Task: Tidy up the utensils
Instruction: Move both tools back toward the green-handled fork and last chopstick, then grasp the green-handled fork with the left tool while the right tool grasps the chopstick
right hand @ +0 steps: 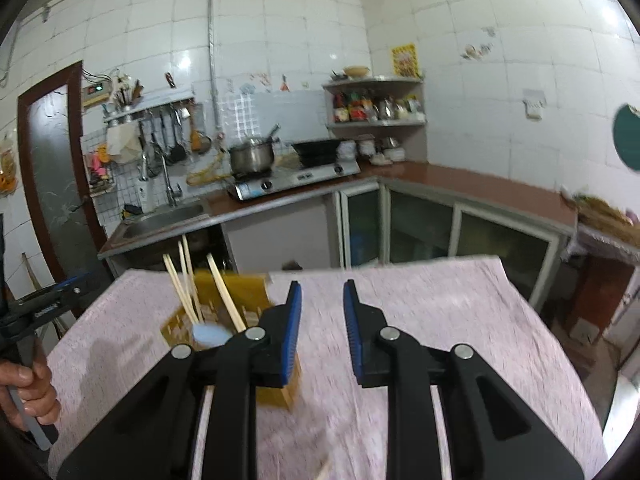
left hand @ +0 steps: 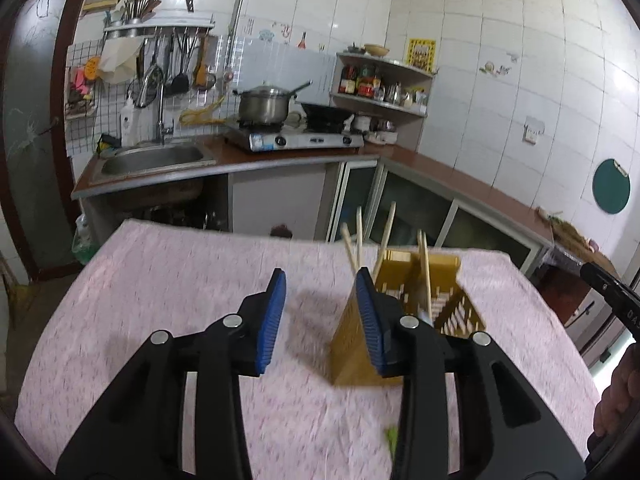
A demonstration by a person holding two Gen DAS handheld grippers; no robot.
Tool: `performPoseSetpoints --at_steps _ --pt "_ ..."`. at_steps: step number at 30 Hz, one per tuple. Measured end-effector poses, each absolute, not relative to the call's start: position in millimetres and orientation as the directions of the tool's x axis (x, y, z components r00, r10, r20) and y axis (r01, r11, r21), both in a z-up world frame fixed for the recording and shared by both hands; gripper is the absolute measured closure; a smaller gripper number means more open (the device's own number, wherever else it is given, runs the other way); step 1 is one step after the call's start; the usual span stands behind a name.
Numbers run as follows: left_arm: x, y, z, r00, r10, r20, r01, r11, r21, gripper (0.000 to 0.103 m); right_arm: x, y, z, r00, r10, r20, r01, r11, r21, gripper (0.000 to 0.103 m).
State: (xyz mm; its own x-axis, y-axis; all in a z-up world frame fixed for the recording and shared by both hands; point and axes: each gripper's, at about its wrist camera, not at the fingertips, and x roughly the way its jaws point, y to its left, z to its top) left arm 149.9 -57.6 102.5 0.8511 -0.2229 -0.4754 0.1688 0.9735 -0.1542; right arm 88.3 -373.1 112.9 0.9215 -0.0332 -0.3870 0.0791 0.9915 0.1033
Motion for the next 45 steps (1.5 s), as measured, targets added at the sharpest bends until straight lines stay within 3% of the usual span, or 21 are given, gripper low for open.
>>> performPoseSetpoints --at_steps 9,15,25,45 --pt "99 -65 35 0.788 -0.199 -0.583 0.147 0.980 -0.136 0.059 41 -383 23 0.832 -0.062 -0.552 0.168 0.975 0.144 0.081" --pt "61 -79 -9 0.740 -0.224 -0.635 0.174 0.974 -0.142 0.057 12 -375 -13 0.791 -0.053 -0.610 0.172 0.975 0.139 0.079" --pt "34 -92 -27 0.705 -0.249 -0.664 0.211 0.968 -0.139 0.053 0 -360 -31 0.769 -0.015 -0.639 0.141 0.979 0.147 0.078" --pt "60 -111 -39 0.624 -0.280 -0.730 0.230 0.958 -0.172 0.053 24 -348 -50 0.718 0.026 -0.695 0.120 0.980 0.160 0.079"
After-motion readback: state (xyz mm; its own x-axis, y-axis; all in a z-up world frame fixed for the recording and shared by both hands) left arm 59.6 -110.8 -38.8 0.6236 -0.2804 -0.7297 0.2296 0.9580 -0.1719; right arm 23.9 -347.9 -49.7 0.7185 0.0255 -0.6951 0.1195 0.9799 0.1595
